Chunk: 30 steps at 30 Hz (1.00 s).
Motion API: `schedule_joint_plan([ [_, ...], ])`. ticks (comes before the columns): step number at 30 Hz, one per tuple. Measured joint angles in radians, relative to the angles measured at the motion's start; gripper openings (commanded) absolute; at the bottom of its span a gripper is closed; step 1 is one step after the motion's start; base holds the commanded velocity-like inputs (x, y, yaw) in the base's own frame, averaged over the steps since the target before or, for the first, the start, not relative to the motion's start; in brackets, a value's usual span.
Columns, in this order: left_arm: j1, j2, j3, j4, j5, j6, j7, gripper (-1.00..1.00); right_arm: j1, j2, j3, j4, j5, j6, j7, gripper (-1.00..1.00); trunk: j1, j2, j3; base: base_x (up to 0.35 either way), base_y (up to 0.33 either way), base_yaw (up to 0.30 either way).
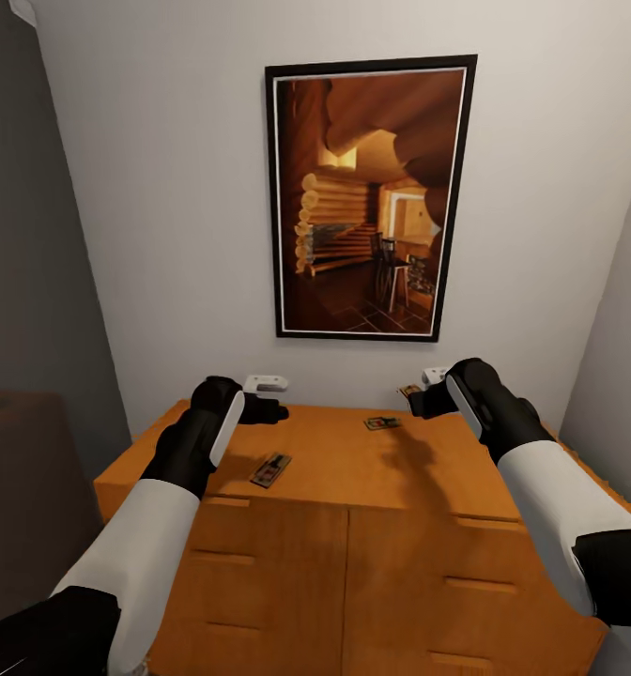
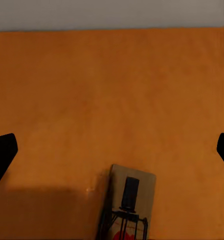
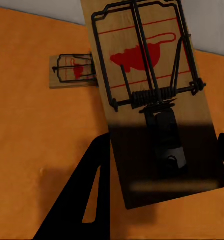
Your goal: Take the four mousetraps from the cabinet in the bathroom and place them on the bathroom floor. Make sure all four end up on the same floor surface, and ensure that at least two of them are either under or directly next to the same bathroom sink.
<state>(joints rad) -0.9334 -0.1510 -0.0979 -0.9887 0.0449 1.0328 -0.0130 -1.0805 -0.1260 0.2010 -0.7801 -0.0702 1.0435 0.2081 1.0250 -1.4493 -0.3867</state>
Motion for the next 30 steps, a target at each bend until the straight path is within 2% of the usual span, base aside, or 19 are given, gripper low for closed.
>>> schedule_joint_plan([
  [19, 0.000, -0.001, 0.000, 0.008, 0.000, 0.000, -0.001, 1.00, 0.000, -0.001, -0.001, 0.000, 0.000, 0.000, -0.001, -1.00, 0.000, 0.000, 0.008, 0.000, 0.001, -0.263],
  [30, 0.000, 0.003, 0.001, 0.049, -0.002, 0.001, 0.002, 1.00, 0.000, -0.002, -0.001, 0.002, 0.000, 0.000, -0.021, -1.00, 0.000, 0.000, 0.009, 0.000, 0.000, -0.033],
])
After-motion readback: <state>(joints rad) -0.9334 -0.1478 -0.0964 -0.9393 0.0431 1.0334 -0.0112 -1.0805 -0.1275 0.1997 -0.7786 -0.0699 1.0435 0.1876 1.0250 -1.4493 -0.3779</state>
